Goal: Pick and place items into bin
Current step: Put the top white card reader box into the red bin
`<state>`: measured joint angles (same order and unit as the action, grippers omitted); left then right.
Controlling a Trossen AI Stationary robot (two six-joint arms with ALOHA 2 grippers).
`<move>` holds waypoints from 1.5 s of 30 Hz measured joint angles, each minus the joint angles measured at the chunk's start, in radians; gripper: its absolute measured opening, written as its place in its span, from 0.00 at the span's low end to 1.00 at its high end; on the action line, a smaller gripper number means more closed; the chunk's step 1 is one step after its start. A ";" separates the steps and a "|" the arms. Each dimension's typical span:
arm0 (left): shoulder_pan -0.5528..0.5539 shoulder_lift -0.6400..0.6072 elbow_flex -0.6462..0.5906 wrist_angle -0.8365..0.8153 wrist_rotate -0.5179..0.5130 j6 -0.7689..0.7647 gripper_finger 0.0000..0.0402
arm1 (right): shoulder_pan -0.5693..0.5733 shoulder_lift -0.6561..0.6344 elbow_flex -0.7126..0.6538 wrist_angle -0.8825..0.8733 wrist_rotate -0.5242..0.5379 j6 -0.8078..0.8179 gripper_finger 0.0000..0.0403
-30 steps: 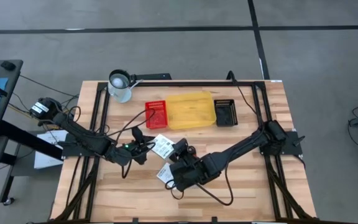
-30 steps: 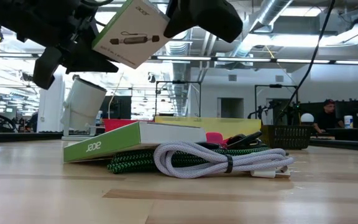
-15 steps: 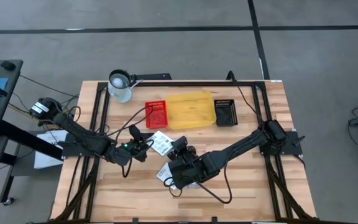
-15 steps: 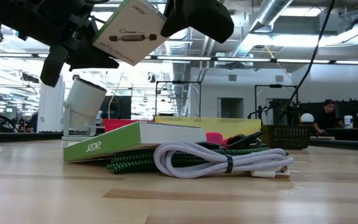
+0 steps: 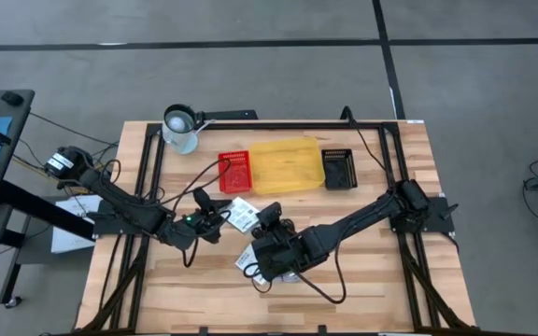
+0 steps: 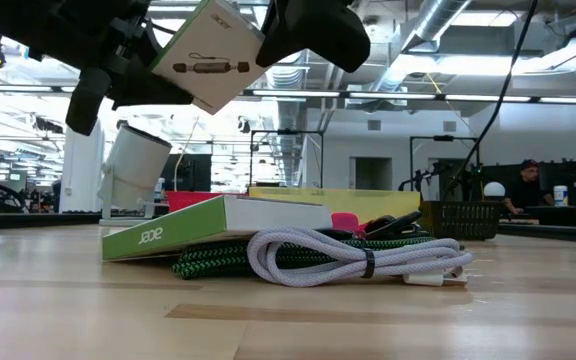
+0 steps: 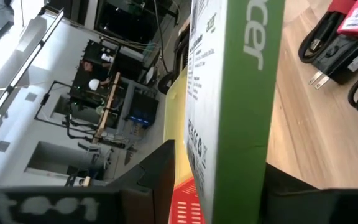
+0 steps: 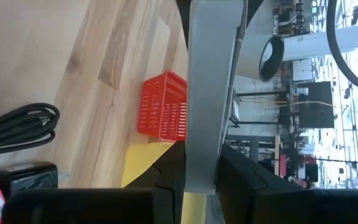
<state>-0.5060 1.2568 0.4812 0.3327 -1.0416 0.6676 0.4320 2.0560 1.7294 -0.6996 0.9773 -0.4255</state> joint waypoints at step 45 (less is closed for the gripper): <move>0.001 0.000 -0.003 0.000 0.048 -0.077 0.09 | -0.005 0.000 0.000 0.030 -0.030 -0.047 0.16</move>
<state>-0.5055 1.2568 0.4778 0.3325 -0.9933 0.5903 0.4265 2.0556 1.7290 -0.6697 0.9474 -0.4725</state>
